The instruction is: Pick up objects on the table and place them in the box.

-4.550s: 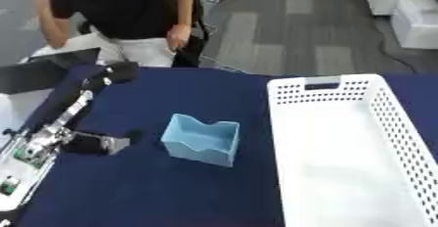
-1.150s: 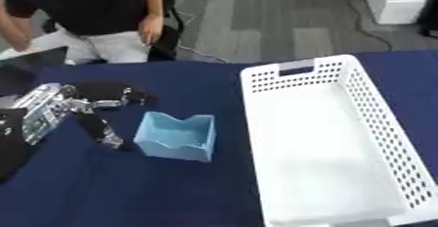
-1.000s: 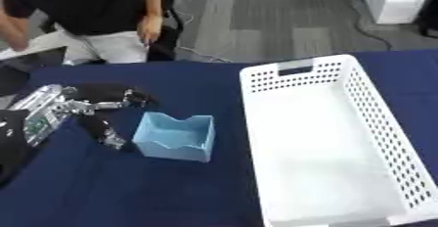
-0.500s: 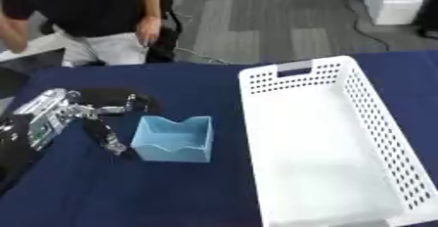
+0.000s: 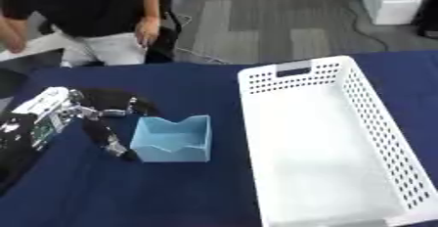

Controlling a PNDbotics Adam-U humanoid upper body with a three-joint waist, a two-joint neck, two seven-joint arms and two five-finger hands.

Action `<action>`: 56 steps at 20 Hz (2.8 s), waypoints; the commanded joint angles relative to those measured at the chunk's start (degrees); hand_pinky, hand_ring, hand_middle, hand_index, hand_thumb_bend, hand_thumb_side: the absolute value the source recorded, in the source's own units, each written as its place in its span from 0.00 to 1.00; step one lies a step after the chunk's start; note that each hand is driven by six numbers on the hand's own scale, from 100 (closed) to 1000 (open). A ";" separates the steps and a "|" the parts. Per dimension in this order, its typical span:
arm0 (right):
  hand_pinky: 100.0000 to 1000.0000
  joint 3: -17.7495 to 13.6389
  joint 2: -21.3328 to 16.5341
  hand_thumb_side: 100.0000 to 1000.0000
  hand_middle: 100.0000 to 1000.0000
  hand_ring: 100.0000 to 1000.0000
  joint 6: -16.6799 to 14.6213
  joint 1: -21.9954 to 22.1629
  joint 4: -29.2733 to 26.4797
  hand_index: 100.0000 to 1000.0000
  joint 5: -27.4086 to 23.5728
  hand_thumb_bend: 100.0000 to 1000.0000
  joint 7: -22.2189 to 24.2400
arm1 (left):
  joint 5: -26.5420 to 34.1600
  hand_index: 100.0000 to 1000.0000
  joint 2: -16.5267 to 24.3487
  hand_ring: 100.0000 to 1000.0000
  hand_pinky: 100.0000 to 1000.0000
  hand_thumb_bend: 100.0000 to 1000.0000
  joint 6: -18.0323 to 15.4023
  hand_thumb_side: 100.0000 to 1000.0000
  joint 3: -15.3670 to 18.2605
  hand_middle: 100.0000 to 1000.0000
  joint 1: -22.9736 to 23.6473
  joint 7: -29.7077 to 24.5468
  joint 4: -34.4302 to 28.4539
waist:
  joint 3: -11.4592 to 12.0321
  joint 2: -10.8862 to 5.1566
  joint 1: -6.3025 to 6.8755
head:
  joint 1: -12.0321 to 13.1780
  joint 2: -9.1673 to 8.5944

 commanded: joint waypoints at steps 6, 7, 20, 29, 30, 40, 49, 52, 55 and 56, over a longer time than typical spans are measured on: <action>0.73 0.22 -0.91 0.87 0.80 0.74 0.98 -1.13 -0.76 0.83 -1.33 0.00 0.21 | -4.52 0.93 0.39 0.86 0.81 0.70 -7.02 1.00 -3.42 0.86 -4.36 -8.46 1.47 | -0.28 -1.04 -0.20 | -0.09 -0.35; 0.73 0.20 -0.93 0.87 0.80 0.73 1.05 -1.14 -0.76 0.83 -1.45 0.00 0.19 | -4.88 0.93 0.05 0.86 0.81 0.70 -7.02 1.00 -3.90 0.86 -4.94 -8.78 1.69 | -0.30 -1.08 -0.20 | -0.08 -0.37; 0.73 0.43 -1.21 0.87 0.80 0.73 2.36 -1.55 -0.76 0.83 -2.29 0.00 0.07 | -6.61 0.92 -4.37 0.85 0.80 0.72 -7.02 1.00 -8.57 0.85 -10.39 -13.65 4.29 | -0.92 -1.15 0.51 | 0.09 0.05; 0.73 0.47 -1.39 0.87 0.80 0.73 2.69 -1.28 -0.76 0.83 -2.20 0.00 0.34 | -6.39 0.92 -2.85 0.86 0.81 0.81 -7.02 1.00 -9.46 0.85 -10.25 -15.71 3.90 | -0.88 -1.31 0.70 | 0.40 0.63; 0.73 0.46 -1.42 0.87 0.80 0.73 2.69 -1.26 -0.76 0.83 -2.19 0.00 0.32 | -6.37 0.92 -2.53 0.86 0.81 0.82 -7.02 1.00 -9.61 0.86 -10.22 -16.09 3.66 | -0.87 -1.36 0.73 | 0.38 0.70; 0.73 0.67 -2.18 0.87 0.80 0.73 2.67 -1.66 -0.76 0.83 -2.61 0.00 0.00 | -14.14 0.94 -0.34 0.89 0.84 1.00 -7.02 1.00 -11.89 0.87 -10.82 -23.54 -0.69 | -0.79 -1.70 1.39 | -0.39 1.98; 0.72 0.50 -2.47 0.88 0.80 0.73 2.49 -1.35 -0.76 0.83 -2.54 0.00 -0.15 | -19.95 0.94 1.17 0.89 0.83 1.00 -7.02 1.00 -12.28 0.86 -8.68 -21.91 -3.42 | -0.06 -1.93 1.30 | -0.66 2.29; 0.72 0.49 -2.48 0.87 0.80 0.73 2.38 -1.38 -0.76 0.83 -2.61 0.00 -0.17 | -20.71 0.93 1.25 0.88 0.82 1.00 -7.02 1.00 -12.35 0.86 -8.36 -21.58 -3.71 | -0.02 -1.94 1.26 | -0.51 2.33; 0.72 0.54 -2.46 0.88 0.80 0.73 2.35 -1.56 -0.76 0.82 -2.74 0.00 -0.21 | -21.85 0.90 0.85 0.83 0.78 1.00 -7.02 1.00 -12.34 0.81 -8.24 -21.43 -3.96 | -0.12 -1.91 1.27 | -0.40 2.45; 0.72 0.55 -2.46 0.88 0.80 0.73 2.36 -1.60 -0.76 0.82 -2.77 0.00 -0.22 | -22.40 0.89 0.72 0.82 0.77 1.00 -7.02 1.00 -12.31 0.80 -8.24 -21.34 -4.04 | -0.14 -1.92 1.28 | -0.37 2.51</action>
